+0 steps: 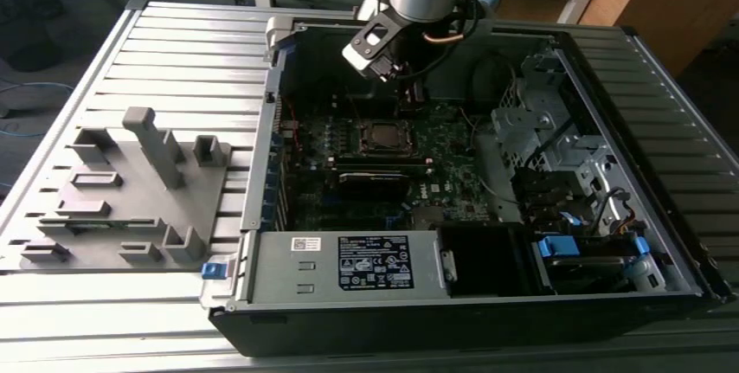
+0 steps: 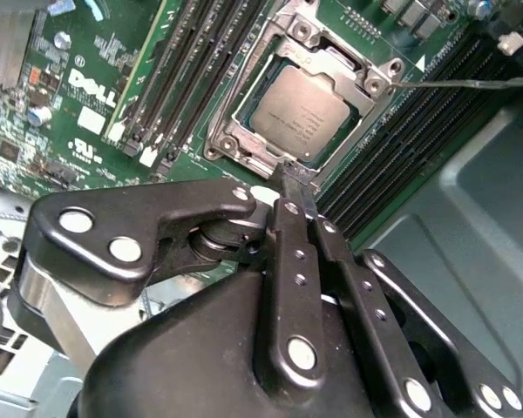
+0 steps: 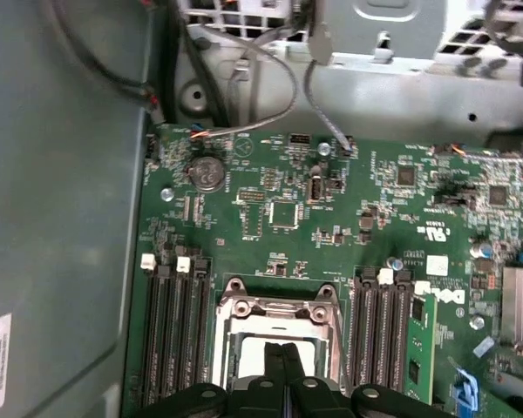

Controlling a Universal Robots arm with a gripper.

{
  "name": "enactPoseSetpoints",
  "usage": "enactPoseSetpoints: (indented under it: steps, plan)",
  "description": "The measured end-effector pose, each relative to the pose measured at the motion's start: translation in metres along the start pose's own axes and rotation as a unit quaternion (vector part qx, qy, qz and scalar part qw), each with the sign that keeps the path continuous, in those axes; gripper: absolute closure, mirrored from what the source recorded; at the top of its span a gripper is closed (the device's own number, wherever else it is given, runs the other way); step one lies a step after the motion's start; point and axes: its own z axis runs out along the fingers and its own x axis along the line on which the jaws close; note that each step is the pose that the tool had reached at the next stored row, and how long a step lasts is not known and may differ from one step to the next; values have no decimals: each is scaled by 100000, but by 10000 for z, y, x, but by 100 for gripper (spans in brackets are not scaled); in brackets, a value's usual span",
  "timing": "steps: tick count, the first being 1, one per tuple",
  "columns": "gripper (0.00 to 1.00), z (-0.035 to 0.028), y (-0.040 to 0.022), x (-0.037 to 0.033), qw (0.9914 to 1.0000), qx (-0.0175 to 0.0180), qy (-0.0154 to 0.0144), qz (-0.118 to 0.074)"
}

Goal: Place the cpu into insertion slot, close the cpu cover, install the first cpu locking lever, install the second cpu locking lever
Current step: 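Close the cpu cover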

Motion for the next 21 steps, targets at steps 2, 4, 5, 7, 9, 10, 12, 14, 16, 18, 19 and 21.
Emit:
enactPoseSetpoints:
  steps: [2, 4, 5, 7, 9, 10, 12, 14, 16, 18, 19, 21]
  plan:
    - [90, 0, 0, 0, 100000, 2, 6, -66]
    - [90, 0, 0, 0, 100000, 0, 9, -83]
    - [90, 0, 0, 0, 100000, 3, 7, -116]
    - [90, 0, 0, 0, 99997, 6, 30, -810]
    - [90, 1, 0, 0, 99970, 11, 83, -2464]
    - [90, 1, 0, 0, 99942, 14, 113, -3392]
    - [90, 2, 0, 0, 99865, 21, 171, -5185]
    - [90, 2, 0, 0, 99759, 28, 221, -6930]
    - [90, 2, 0, 0, 99696, 30, 249, -7792]
    - [90, 2, 0, 0, 99695, 31, 254, -7806]
    - [90, 2, 0, 0, 99694, 31, 255, -7810]
    - [90, 2, 0, 0, 99693, 31, 253, -7820]
